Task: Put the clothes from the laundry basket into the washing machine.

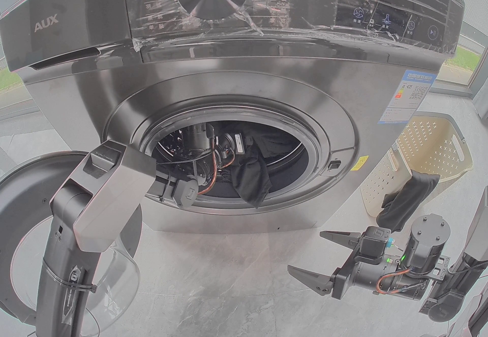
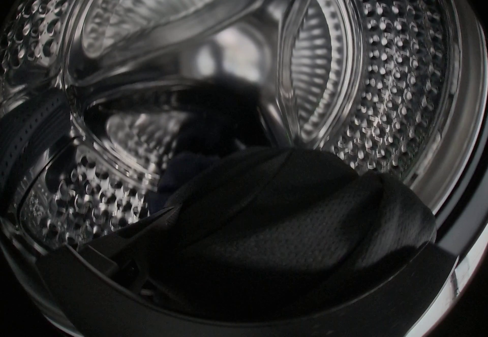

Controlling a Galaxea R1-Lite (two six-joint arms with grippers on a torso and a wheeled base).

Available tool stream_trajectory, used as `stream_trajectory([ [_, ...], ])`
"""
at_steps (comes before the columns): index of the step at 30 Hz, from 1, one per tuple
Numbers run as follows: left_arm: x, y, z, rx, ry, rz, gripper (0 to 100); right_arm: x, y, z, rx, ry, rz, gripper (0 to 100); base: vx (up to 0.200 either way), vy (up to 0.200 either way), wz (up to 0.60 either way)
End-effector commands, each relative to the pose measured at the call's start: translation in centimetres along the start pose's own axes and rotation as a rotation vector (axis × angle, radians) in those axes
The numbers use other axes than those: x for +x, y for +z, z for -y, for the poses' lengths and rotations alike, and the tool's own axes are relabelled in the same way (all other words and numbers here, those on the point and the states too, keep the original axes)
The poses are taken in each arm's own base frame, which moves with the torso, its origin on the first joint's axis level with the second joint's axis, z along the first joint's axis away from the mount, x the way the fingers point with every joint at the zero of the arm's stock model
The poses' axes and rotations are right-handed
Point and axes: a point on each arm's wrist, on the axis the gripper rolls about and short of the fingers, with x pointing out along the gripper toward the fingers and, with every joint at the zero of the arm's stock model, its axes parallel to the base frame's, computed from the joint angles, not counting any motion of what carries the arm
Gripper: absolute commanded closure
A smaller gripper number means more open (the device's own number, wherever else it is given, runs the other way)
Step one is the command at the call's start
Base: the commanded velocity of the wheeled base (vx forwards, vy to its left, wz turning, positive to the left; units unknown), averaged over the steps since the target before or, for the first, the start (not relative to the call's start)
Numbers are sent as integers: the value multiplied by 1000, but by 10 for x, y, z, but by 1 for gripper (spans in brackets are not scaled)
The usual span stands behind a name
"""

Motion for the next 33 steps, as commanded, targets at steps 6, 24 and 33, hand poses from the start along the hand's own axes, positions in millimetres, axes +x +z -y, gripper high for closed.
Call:
stream_trajectory([
  [6,-40,-13,18,20,-58,-207,0,-1,1,-1,-2,1,6,0,0,0,0],
  [24,-24,-19,23,48,-68,-164,100,0,2,-1,-3,1,11,0,0,0,0],
  [33,8,11,9,-24,17,72,100,0,2,-1,-5,1,11,0,0,0,0],
])
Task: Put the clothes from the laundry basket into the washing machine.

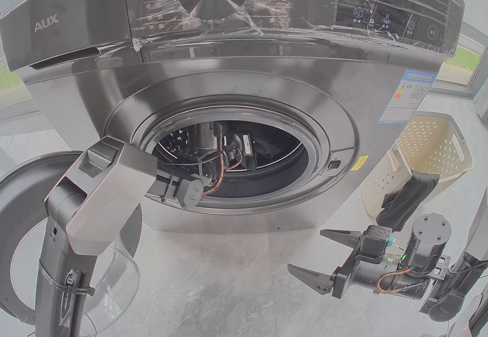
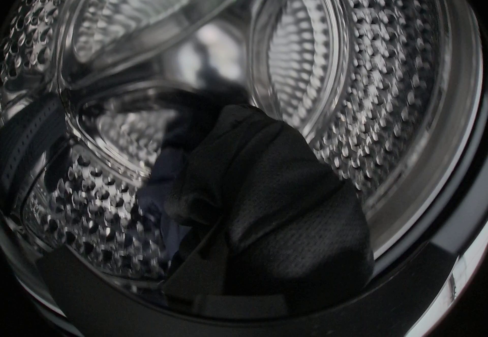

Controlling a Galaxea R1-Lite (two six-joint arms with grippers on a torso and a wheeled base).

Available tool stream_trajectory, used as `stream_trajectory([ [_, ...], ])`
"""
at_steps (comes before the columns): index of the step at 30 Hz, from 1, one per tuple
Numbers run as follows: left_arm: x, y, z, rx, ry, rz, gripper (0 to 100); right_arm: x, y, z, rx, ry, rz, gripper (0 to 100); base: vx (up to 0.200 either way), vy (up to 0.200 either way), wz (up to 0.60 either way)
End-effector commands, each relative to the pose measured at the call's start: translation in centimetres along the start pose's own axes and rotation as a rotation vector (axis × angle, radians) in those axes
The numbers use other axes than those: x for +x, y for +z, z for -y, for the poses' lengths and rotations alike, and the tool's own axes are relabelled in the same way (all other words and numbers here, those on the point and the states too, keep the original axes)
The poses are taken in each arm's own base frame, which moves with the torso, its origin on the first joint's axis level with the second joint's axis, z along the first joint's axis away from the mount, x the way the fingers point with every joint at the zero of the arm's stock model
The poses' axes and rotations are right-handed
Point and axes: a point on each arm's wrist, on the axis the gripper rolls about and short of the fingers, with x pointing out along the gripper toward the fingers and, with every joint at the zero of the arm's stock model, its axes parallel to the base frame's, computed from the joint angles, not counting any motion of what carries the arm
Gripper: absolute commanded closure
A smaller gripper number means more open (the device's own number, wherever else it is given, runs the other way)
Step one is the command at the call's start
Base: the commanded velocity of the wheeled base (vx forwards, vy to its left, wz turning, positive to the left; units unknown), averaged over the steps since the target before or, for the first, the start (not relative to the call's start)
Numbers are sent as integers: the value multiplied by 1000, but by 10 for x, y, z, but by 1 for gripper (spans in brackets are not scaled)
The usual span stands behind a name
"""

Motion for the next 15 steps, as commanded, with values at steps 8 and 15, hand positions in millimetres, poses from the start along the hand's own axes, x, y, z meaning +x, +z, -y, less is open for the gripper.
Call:
stream_trajectory([
  [8,33,7,-17,-39,63,187,100,0,0,0,-1,2,1,0,0,0,0],
  [15,29,-1,-20,-34,88,138,0,0,0,0,0,1,1,0,0,0,0],
])
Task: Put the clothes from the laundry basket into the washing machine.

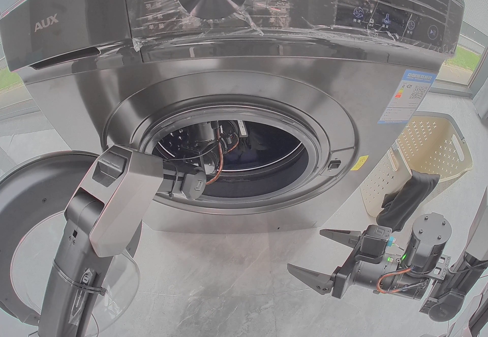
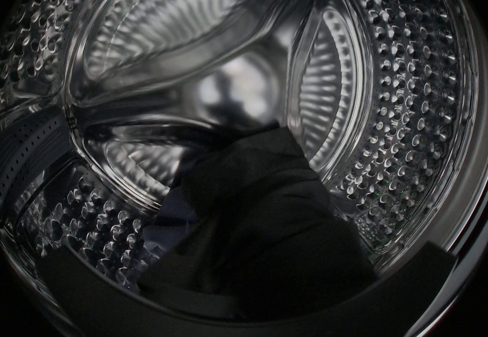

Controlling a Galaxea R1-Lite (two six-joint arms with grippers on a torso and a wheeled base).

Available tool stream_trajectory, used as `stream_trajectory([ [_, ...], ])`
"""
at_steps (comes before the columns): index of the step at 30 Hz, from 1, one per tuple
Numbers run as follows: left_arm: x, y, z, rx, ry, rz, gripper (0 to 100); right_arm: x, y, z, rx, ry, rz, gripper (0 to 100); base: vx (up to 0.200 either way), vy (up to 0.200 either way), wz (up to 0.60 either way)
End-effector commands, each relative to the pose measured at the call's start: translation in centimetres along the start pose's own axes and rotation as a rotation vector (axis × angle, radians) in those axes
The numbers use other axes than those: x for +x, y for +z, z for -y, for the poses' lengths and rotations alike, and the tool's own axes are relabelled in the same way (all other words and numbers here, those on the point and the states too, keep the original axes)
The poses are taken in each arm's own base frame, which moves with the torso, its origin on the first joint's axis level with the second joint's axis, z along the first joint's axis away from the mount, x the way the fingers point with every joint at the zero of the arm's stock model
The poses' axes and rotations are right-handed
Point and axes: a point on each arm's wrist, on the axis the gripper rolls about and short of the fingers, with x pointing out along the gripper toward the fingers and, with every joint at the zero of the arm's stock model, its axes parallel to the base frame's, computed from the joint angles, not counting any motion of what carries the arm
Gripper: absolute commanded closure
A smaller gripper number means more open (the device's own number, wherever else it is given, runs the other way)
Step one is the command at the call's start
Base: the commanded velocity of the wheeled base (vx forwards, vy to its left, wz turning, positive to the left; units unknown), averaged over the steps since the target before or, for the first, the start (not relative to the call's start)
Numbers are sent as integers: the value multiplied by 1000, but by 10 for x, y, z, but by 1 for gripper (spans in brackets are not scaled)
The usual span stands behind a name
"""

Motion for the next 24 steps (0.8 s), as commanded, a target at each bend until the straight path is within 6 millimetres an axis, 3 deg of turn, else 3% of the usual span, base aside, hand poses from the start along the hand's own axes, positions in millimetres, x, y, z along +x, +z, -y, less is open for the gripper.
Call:
stream_trajectory([
  [1,-5,-12,-5,10,34,-55,0,0,0,0,1,-1,-2,0,0,0,0],
  [5,-23,-10,-6,32,55,-162,0,0,0,0,1,-1,-2,0,0,0,0],
  [11,-55,8,1,54,49,-273,0,0,0,0,2,-1,-1,0,0,0,0],
  [17,-102,25,22,68,-35,-416,0,0,0,0,2,-1,1,0,0,0,0],
  [20,-110,30,29,70,-55,-420,0,0,0,0,2,-1,2,0,0,0,0],
  [24,-106,30,31,66,-68,-403,0,0,0,0,0,1,1,0,0,0,0],
])
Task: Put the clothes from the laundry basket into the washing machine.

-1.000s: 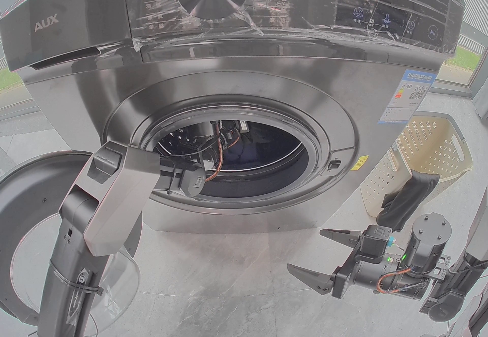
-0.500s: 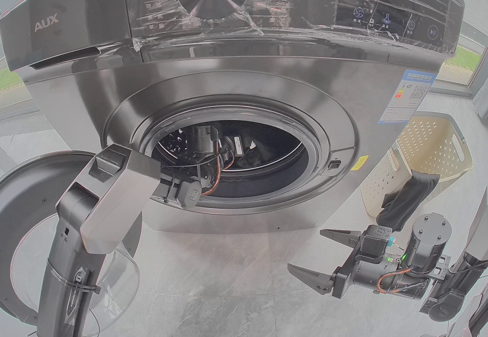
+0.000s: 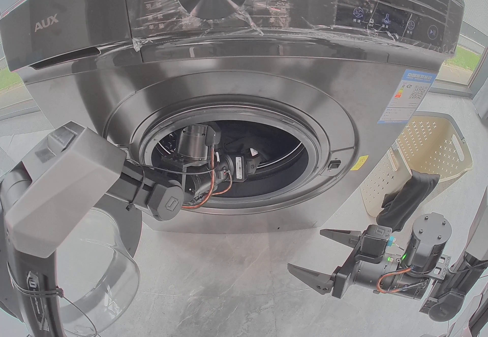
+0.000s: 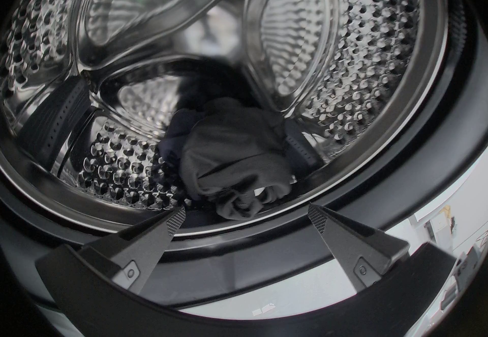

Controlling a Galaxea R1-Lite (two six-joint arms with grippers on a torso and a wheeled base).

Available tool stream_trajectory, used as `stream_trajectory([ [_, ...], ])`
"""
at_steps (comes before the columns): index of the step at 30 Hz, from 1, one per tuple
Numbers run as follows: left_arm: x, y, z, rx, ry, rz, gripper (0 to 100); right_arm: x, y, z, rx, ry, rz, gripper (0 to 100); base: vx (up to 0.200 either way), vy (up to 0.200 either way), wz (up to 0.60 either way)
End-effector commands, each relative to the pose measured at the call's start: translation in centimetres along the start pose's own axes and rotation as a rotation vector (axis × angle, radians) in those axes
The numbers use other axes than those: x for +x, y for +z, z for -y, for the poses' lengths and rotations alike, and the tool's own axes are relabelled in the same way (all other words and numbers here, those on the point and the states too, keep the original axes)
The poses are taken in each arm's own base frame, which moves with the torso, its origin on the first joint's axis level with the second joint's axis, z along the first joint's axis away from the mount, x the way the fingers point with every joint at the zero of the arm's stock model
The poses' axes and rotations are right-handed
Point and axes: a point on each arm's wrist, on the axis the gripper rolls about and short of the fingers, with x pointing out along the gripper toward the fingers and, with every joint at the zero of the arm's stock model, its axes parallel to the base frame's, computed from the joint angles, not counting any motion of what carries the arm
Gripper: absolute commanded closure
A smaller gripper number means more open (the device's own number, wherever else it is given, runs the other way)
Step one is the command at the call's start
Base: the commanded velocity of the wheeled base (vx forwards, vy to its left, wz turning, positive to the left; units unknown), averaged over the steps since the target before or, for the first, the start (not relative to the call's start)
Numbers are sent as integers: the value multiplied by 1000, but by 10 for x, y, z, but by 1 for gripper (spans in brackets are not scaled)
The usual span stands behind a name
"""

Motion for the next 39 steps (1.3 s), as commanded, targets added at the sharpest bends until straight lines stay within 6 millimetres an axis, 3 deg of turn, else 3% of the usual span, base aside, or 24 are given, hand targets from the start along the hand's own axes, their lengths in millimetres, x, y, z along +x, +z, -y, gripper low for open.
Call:
stream_trajectory([
  [1,-14,20,11,-1,-50,51,0,0,0,0,-1,2,2,0,0,0,0],
  [6,10,6,12,-2,-68,53,0,0,0,0,-1,0,2,0,0,0,0],
  [11,51,-14,7,-6,-53,72,0,0,0,0,-1,0,1,0,0,0,0],
  [17,73,-27,3,-7,-26,73,0,1,0,0,-1,3,0,0,0,0,0],
  [18,75,-26,1,-7,-17,77,100,1,0,0,-1,3,0,0,0,0,0],
  [25,85,-18,-7,-21,4,136,100,1,-1,0,-1,3,-3,0,0,0,0],
  [32,96,20,-23,-62,63,327,100,2,0,0,-1,3,2,0,0,0,0],
  [38,95,20,-24,-62,68,327,100,2,-1,0,1,4,-3,0,0,0,0],
  [39,95,19,-23,-61,66,322,0,2,-1,0,0,5,-1,0,0,0,0],
])
